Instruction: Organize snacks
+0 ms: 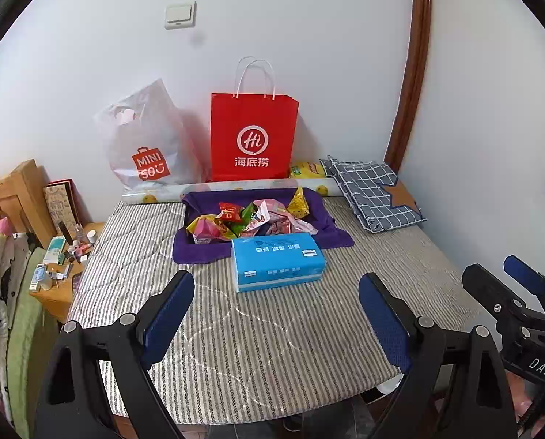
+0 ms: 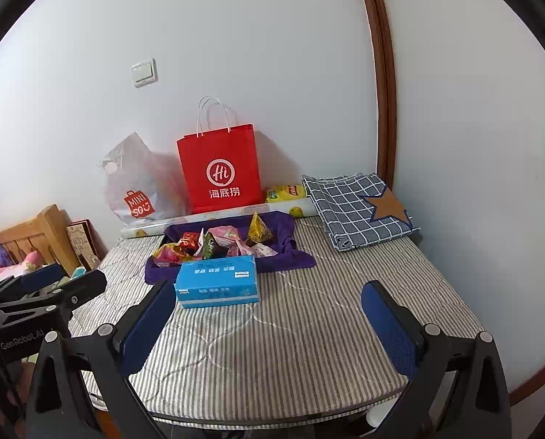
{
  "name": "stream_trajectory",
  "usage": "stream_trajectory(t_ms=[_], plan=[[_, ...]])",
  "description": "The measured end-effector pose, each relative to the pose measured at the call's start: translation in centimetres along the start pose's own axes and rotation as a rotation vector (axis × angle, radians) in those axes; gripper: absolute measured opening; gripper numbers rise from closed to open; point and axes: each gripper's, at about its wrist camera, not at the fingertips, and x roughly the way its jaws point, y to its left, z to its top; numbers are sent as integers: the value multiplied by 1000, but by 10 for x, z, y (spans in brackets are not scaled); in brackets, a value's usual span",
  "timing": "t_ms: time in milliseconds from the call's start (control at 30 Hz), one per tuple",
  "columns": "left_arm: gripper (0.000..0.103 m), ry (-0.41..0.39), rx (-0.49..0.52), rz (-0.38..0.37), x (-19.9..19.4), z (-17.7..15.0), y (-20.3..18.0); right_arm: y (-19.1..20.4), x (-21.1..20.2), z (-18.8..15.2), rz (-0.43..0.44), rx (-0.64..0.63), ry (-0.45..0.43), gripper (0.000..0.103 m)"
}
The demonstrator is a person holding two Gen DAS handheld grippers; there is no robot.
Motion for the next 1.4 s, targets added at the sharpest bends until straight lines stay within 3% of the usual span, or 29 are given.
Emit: stream_trajectory(t_ms=[1400], plan=[[91, -2, 2, 3, -3, -2, -3, 1, -2, -3, 4, 5, -2, 103]])
